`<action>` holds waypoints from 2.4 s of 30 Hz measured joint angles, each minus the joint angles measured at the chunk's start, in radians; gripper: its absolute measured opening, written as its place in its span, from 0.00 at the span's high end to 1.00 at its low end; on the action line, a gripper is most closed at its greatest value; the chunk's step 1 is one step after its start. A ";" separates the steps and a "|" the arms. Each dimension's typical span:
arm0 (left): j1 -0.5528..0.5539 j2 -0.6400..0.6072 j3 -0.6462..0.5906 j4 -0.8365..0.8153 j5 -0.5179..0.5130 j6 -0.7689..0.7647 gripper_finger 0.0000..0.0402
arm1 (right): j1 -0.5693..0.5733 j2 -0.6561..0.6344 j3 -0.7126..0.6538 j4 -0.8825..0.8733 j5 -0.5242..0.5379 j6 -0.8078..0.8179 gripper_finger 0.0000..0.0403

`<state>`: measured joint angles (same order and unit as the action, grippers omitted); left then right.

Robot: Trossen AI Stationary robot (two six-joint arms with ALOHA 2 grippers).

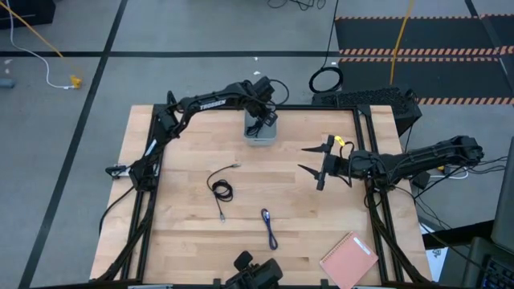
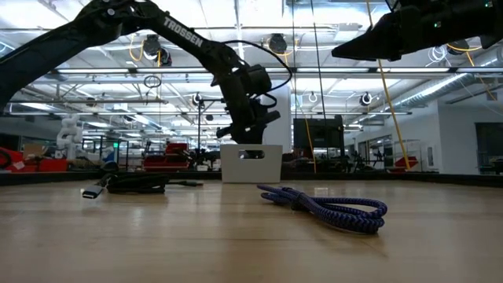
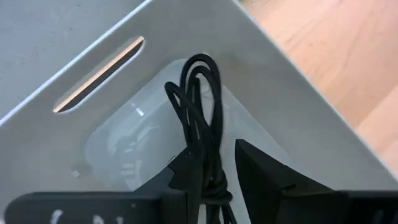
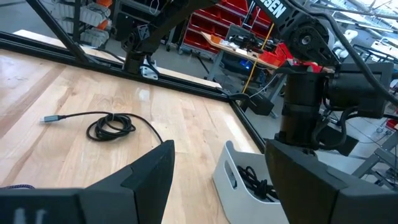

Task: Pick and place USB-C Cables
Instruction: Put the right black charger cable into the gray bin, then put the black charger cable into the gray bin

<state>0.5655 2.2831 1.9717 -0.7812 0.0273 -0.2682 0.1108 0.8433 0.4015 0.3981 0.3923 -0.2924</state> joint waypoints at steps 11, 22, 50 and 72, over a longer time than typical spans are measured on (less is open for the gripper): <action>-0.016 -0.141 0.000 -0.106 0.007 0.105 0.73 | 0.000 0.000 0.000 -0.006 0.000 0.001 0.40; -0.143 -0.401 0.000 -0.284 -0.062 0.207 0.73 | 0.000 0.000 0.000 -0.015 0.000 0.060 0.40; -0.664 -1.080 -0.515 -0.166 -0.182 0.247 0.73 | 0.059 0.000 0.000 -0.006 -0.003 0.240 0.40; -0.897 -1.165 -0.807 -0.033 -0.303 0.203 0.73 | 0.074 0.000 0.000 -0.011 -0.029 0.273 0.40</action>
<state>-0.3313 1.1183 1.1644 -0.8139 -0.2760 -0.0650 0.1848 0.8433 0.4015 0.3872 0.3634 -0.0196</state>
